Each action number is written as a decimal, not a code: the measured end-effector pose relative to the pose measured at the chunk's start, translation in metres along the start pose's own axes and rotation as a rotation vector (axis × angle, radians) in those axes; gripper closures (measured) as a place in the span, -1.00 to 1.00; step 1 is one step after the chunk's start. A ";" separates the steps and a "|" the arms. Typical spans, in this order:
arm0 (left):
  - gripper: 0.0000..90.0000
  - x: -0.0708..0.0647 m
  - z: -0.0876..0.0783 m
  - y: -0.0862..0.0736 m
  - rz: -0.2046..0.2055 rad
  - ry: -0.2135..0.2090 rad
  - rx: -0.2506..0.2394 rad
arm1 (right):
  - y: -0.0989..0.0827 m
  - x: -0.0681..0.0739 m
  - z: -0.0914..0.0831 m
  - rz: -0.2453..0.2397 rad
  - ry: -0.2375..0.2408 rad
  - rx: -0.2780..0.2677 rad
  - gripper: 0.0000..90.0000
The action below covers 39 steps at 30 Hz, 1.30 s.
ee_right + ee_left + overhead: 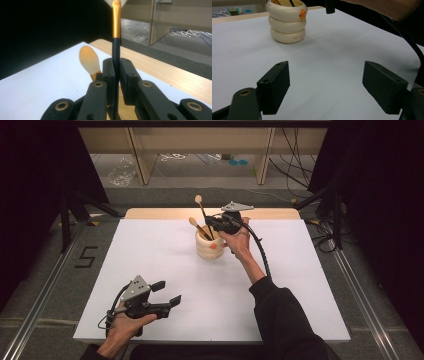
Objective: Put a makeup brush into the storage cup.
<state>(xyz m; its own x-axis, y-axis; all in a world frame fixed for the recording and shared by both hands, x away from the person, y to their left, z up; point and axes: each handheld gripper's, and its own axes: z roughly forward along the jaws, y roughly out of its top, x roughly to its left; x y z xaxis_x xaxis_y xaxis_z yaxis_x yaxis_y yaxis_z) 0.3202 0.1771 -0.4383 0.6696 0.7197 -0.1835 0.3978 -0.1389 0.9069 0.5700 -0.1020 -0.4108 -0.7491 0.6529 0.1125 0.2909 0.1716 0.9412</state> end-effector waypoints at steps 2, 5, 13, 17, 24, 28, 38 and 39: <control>-0.52 0.000 0.000 0.000 0.001 0.000 0.001 | -0.002 0.000 0.000 0.011 0.001 0.011 0.85; -0.52 0.000 0.000 0.000 -0.002 -0.001 -0.001 | -0.005 -0.001 0.000 0.010 0.002 0.019 0.85; -0.52 0.000 0.000 0.000 -0.003 -0.002 0.000 | -0.008 -0.001 0.000 0.047 -0.009 0.032 0.53; -0.52 0.000 -0.001 0.000 -0.001 0.001 0.003 | -0.006 -0.001 -0.005 0.048 -0.018 0.035 0.35; -0.52 0.001 0.000 0.000 0.011 -0.005 0.006 | 0.001 0.000 -0.016 0.041 -0.024 0.026 0.16; -0.52 0.002 0.000 0.000 -0.005 0.001 0.000 | 0.003 0.002 -0.021 0.041 -0.029 0.039 0.03; -0.53 0.001 0.000 0.000 -0.005 -0.003 0.003 | 0.004 0.001 -0.031 0.053 -0.048 0.032 -0.26; -0.53 0.001 0.000 0.000 -0.006 -0.002 0.002 | 0.004 0.001 -0.031 0.059 -0.051 0.040 -0.30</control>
<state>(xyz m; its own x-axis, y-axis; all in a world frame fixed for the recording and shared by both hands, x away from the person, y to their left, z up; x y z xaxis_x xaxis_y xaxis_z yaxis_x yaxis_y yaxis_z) 0.3211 0.1781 -0.4387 0.6687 0.7189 -0.1897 0.4030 -0.1361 0.9050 0.5517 -0.1234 -0.3966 -0.6988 0.6994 0.1501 0.3581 0.1604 0.9198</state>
